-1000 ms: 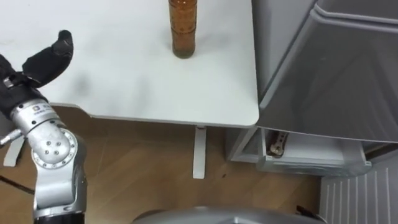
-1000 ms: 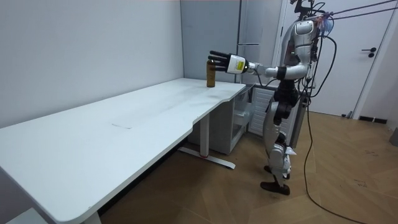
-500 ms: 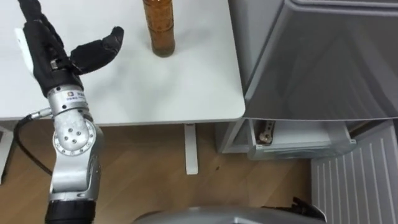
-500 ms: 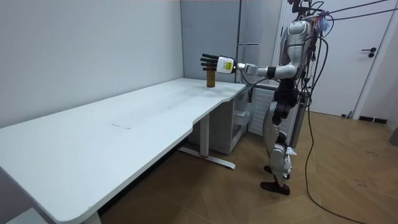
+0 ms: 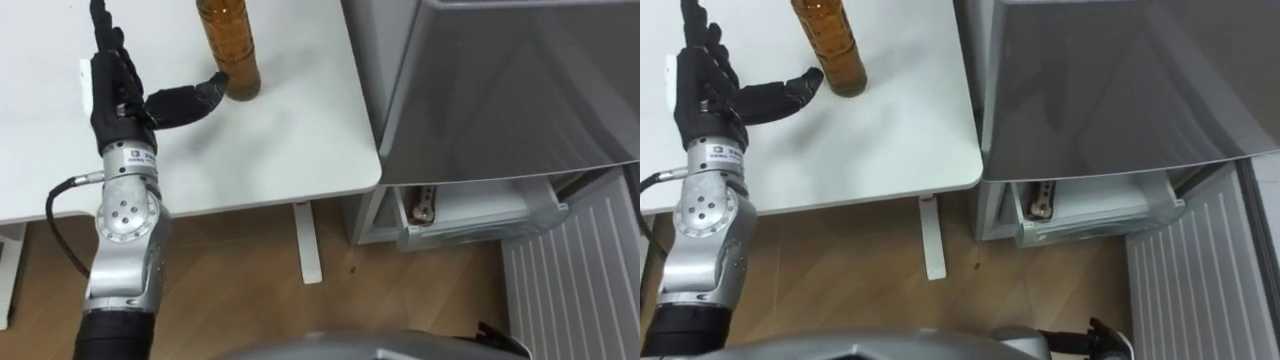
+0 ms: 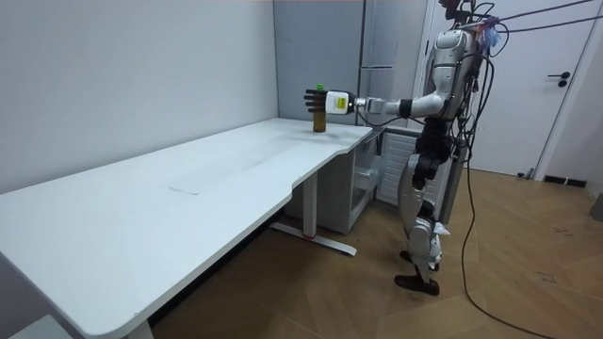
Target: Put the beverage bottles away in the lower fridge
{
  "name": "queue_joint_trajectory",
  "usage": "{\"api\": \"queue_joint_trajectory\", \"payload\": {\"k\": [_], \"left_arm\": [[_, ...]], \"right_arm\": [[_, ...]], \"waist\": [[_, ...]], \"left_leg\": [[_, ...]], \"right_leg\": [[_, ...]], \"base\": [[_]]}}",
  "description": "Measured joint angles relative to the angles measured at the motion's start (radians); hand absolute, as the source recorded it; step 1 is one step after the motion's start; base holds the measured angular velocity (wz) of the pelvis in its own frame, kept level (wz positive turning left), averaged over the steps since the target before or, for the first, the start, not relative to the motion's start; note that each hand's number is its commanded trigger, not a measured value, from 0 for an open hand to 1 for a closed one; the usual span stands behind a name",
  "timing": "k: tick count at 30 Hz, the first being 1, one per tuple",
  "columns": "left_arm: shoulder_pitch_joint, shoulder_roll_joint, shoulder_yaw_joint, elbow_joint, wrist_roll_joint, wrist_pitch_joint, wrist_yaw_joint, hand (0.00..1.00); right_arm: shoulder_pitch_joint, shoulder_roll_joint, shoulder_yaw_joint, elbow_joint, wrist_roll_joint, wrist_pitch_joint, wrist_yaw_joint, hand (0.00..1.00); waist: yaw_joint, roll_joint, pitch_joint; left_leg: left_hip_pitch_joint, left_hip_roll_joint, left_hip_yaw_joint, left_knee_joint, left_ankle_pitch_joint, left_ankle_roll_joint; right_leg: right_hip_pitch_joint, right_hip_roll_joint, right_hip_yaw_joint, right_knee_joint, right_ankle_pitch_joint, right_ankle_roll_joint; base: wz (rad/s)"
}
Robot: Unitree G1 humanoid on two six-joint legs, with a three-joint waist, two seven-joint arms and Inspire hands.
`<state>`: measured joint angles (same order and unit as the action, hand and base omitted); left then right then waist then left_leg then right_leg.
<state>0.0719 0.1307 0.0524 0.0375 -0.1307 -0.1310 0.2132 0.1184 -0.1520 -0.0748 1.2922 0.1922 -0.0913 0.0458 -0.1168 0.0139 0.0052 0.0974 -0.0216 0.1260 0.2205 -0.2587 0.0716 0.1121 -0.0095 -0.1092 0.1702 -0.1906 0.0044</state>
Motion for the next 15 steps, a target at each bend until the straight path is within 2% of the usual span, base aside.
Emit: {"api": "queue_joint_trajectory", "payload": {"k": [7,11,15], "left_arm": [[0.0,0.007,0.002,0.034,-0.081,0.023,-0.022,0.0],[0.0,0.015,0.005,0.034,-0.194,0.023,-0.04,0.0],[-0.003,0.015,0.008,0.034,-0.196,0.027,-0.051,0.0]], "right_arm": [[-0.001,0.002,-0.006,0.004,-0.001,0.027,-0.001,0.0],[0.0,0.003,-0.028,0.004,-0.01,0.031,0.001,0.0],[-0.001,0.003,-0.029,-0.002,-0.034,0.044,0.001,0.0]], "waist": [[0.002,-0.006,0.0057],[-0.005,-0.008,0.0068],[-0.01,-0.01,0.005]], "left_leg": [[0.015,0.008,0.008,-0.018,0.003,-0.005],[0.019,0.009,0.011,-0.023,0.005,-0.008],[0.022,0.009,0.012,-0.022,0.005,-0.008]], "right_leg": [[0.009,0.012,0.018,0.0,0.011,-0.006],[0.007,0.013,0.018,-0.001,0.012,-0.007],[-0.001,0.013,0.019,-0.001,0.012,-0.007]], "base": [[-0.06],[-0.01],[-0.01]]}}
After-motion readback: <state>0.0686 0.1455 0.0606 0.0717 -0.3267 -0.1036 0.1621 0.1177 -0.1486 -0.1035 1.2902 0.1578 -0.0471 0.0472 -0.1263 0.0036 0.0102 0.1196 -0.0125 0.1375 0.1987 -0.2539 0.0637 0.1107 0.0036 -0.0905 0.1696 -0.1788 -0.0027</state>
